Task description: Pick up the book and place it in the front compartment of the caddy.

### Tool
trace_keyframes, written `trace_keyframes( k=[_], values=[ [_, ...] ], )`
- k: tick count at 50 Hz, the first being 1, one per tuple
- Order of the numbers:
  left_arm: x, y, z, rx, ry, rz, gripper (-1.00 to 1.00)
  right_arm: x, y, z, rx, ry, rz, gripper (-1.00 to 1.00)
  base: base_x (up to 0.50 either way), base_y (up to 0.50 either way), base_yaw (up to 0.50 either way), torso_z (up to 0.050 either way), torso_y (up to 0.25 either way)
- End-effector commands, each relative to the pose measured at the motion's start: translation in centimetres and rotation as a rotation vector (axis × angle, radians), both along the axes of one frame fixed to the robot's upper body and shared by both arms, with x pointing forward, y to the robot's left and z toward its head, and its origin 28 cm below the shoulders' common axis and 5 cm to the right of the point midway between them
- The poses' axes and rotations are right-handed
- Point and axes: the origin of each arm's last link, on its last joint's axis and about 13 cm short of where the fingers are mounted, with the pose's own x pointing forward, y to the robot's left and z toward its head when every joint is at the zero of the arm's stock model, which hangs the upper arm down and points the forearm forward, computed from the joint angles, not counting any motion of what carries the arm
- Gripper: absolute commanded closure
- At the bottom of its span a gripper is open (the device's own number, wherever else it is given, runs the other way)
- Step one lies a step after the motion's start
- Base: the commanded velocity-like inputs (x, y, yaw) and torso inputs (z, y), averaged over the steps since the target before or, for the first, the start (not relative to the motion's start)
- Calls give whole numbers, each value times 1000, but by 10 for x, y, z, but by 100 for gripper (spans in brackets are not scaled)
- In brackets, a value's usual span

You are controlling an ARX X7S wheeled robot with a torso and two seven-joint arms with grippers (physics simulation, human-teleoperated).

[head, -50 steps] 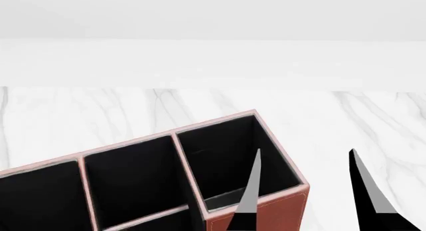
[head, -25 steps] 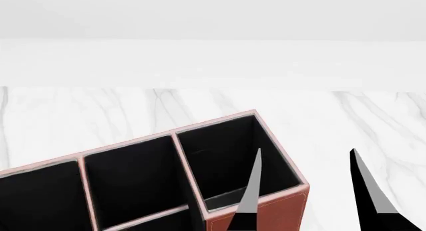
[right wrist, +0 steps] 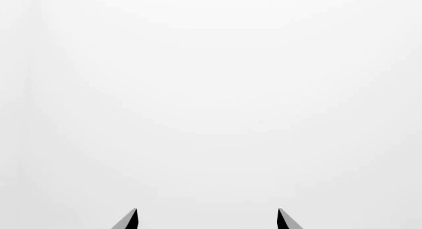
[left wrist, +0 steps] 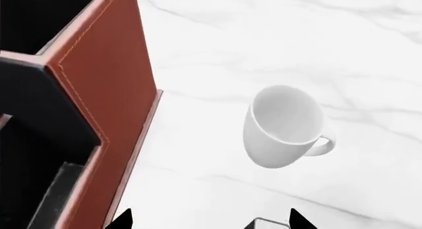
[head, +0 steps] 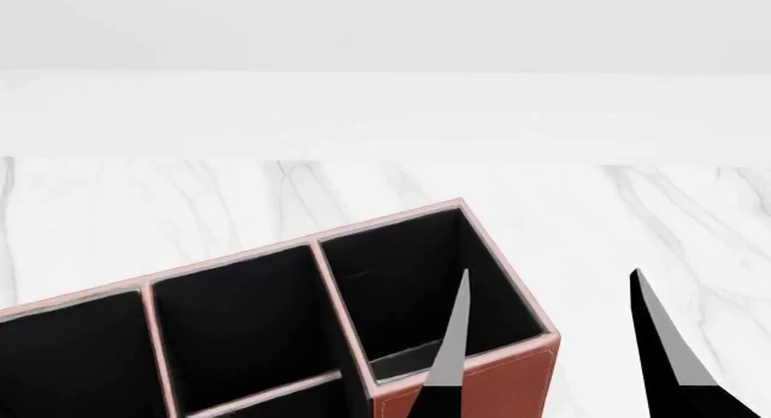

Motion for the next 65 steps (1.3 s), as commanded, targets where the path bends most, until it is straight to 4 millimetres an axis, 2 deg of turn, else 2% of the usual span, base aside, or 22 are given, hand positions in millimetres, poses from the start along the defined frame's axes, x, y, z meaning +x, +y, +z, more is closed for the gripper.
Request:
trace_keyframes(
  k=[1, 22, 36, 53, 65],
  values=[
    [-1, -2, -3, 74, 12, -28, -100, 0, 0, 0, -1, -1, 0, -100, 0, 0, 0, 0, 0],
    [-4, -6, -1, 119, 23, -64, -100, 0, 0, -1, 0, 3, -1, -100, 0, 0, 0, 0, 0],
    [-19, -18, -4, 87, 46, -101, -100, 0, 0, -1, -1, 4, 1, -100, 0, 0, 0, 0, 0],
    [-28, -22, -24, 160, 136, -124, -100, 0, 0, -1, -2, 4, 3, -100, 0, 0, 0, 0, 0],
    [-28, -20, -29, 228, 157, -130, -100, 0, 0, 1, -4, 0, -1, -100, 0, 0, 0, 0, 0]
  ],
)
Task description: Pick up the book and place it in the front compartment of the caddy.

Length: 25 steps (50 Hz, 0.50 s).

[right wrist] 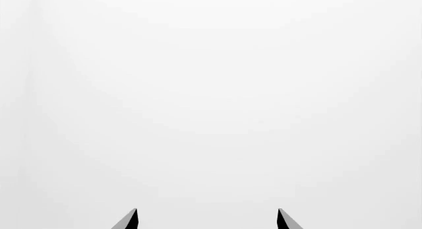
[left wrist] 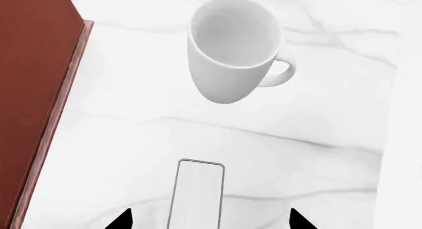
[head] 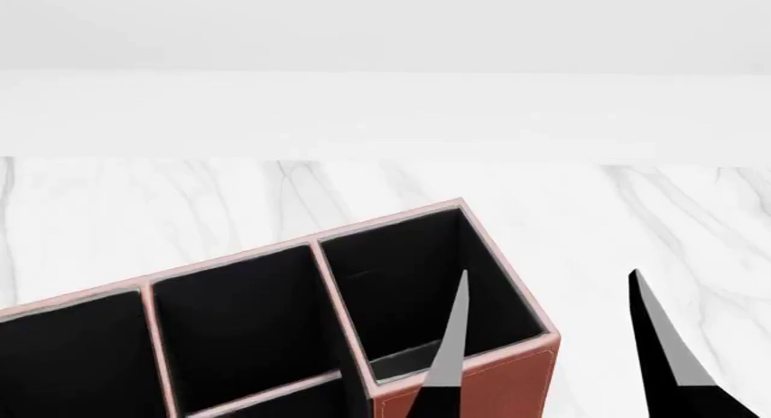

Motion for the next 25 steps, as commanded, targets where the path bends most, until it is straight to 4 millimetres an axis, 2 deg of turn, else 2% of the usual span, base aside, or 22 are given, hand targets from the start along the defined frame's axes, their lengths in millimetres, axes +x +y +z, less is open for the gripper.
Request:
trace_keyframes(
  k=[1, 25],
  values=[
    [-1, 1, -5, 60, 14, -10, -100, 0, 0, 1, -2, -2, -2, -100, 0, 0, 0, 0, 0],
    [-5, 3, -12, 187, 31, -69, -100, -1, -1, 1, -3, -5, -5, -100, 0, 0, 0, 0, 0]
  ],
)
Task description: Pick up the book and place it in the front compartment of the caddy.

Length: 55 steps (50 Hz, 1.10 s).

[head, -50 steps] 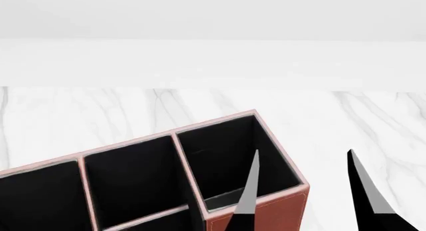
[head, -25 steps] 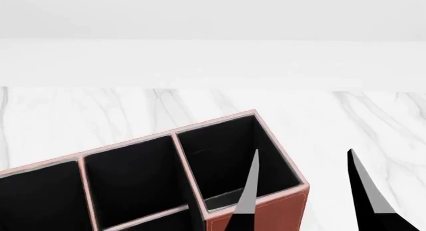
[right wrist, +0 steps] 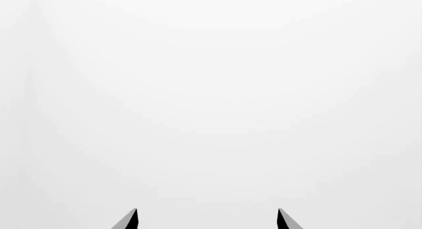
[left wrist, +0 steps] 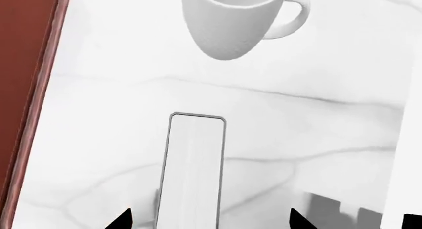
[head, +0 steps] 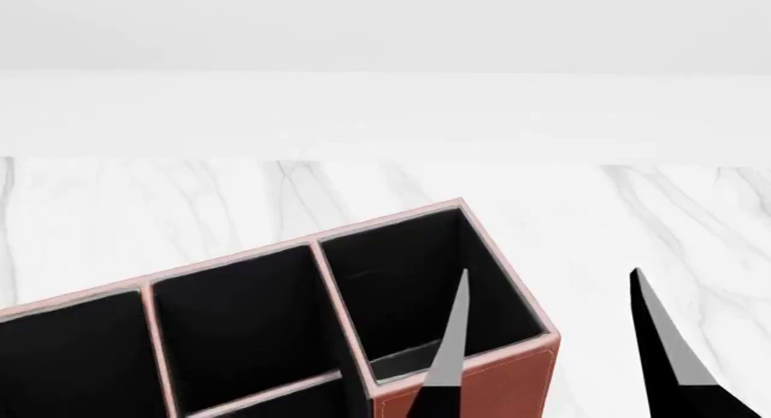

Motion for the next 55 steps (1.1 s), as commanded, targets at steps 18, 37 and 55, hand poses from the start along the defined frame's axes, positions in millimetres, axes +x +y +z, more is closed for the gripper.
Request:
trace_keyframes(
  k=[18, 37, 55],
  values=[
    [6, 6, -10, 141, -8, -62, -100, 0, -1, 1, 3, 0, -4, -100, 0, 0, 0, 0, 0],
    [11, 4, -8, 198, -76, -122, 100, 0, -1, 1, 2, -1, -5, -100, 0, 0, 0, 0, 0],
    [15, 4, -8, 156, -99, -150, 100, 0, -1, 0, 0, -2, -10, -100, 0, 0, 0, 0, 0]
  ],
)
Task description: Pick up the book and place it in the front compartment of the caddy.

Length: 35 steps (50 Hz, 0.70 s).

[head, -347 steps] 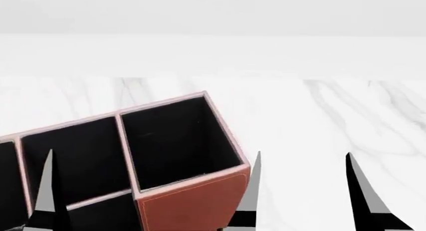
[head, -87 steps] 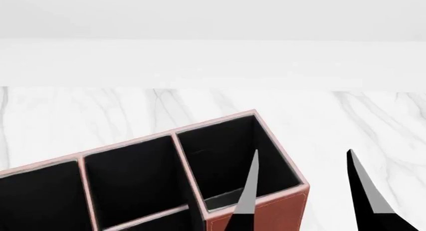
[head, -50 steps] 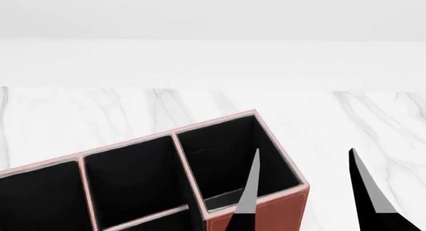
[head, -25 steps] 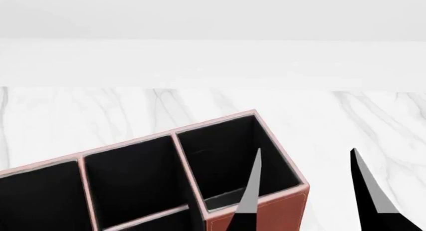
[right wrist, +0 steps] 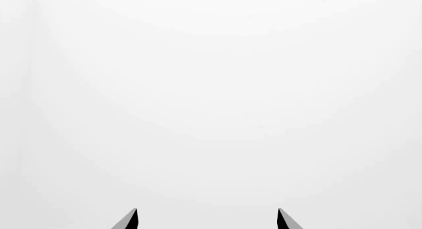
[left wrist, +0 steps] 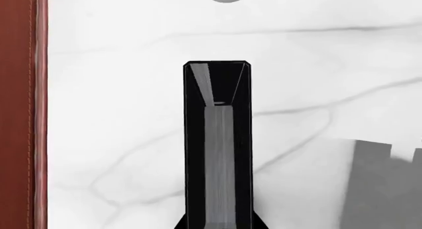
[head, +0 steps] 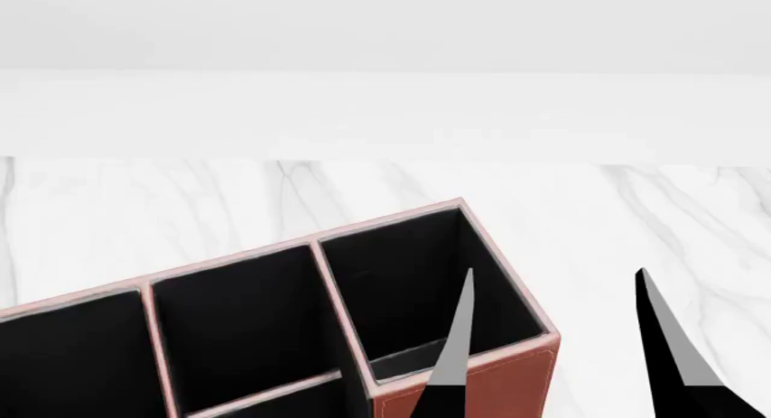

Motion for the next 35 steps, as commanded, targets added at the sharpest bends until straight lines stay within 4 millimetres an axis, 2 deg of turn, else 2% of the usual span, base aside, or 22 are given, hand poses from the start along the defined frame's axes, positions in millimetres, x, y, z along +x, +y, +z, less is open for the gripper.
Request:
trace_keyframes(
  k=[1, 14, 23, 35],
  values=[
    [3, -1, 0, -29, -27, -22, 100, 0, 0, 0, -2, -2, -3, -100, 0, 0, 0, 0, 0],
    [-2, 5, 2, -44, 0, -14, 100, 0, -1, -1, -2, -1, -6, -100, 0, 0, 0, 0, 0],
    [4, 12, 19, -107, -12, 36, 100, 0, -1, 0, -3, -3, -8, -100, 0, 0, 0, 0, 0],
    [29, 29, 51, -173, -69, 125, 100, 0, -1, 0, -1, -3, -8, -100, 0, 0, 0, 0, 0]
  ],
)
